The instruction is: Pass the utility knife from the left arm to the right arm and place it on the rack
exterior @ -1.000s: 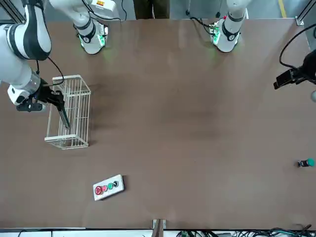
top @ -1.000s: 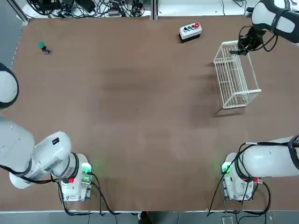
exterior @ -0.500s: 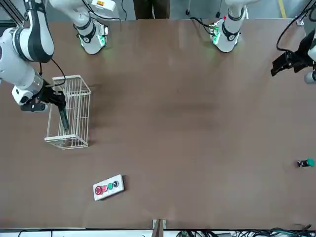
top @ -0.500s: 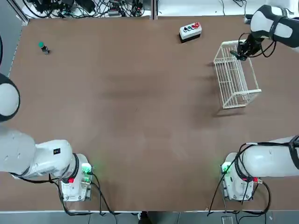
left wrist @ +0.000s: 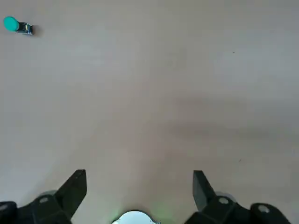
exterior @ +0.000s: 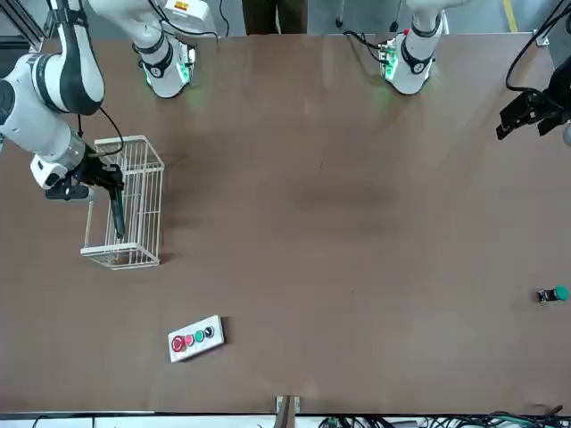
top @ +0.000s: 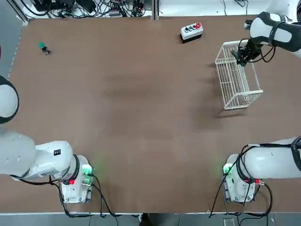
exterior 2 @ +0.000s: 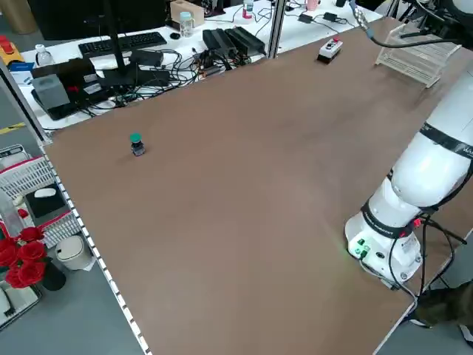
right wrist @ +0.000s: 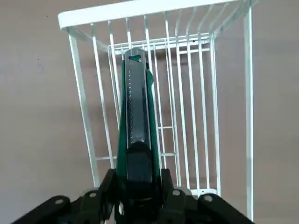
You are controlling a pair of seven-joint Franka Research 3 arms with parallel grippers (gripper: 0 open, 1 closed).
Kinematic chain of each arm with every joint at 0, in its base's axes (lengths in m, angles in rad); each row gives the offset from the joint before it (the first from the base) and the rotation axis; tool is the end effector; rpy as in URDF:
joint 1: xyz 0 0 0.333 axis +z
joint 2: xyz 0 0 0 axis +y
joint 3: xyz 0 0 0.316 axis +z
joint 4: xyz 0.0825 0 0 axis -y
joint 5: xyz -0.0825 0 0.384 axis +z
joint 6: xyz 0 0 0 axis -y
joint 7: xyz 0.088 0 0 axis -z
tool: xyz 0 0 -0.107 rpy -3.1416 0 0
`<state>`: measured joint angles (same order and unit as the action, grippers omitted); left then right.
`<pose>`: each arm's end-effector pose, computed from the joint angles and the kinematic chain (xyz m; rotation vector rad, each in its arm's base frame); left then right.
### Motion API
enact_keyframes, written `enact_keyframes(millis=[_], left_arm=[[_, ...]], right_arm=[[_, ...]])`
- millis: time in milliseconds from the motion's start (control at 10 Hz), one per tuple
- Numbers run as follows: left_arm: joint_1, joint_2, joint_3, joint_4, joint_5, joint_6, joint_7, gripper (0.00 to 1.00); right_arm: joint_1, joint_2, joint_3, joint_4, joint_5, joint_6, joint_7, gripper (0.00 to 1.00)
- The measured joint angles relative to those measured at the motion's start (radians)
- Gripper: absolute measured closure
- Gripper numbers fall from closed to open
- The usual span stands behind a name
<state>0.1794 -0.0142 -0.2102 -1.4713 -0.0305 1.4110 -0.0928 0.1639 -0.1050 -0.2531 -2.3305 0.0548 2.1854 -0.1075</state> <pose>0.5328 -0.0210 0.6646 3.1150 0.0903 -0.0748 0.4858 -0.0419 0.3755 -3.0668 0.0190 0.0564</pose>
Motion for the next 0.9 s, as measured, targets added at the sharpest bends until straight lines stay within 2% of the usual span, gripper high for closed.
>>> enact_keyframes(millis=[600, 800, 900], left_arm=[[-0.006, 0.016, -0.01, 0.002, 0.0, -0.002, 0.001, 0.0], [-0.006, 0.016, -0.011, 0.002, -0.004, -0.003, 0.001, 0.0], [-0.006, 0.016, -0.011, 0.002, -0.008, -0.003, 0.001, 0.0]], right_arm=[[0.009, 0.07, 0.0, -0.012, 0.001, 0.043, -0.002, 0.55], [0.009, 0.073, 0.0, -0.012, 0.001, 0.045, -0.002, 0.47], [0.009, 0.073, -0.001, -0.011, 0.001, 0.045, -0.002, 0.39]])
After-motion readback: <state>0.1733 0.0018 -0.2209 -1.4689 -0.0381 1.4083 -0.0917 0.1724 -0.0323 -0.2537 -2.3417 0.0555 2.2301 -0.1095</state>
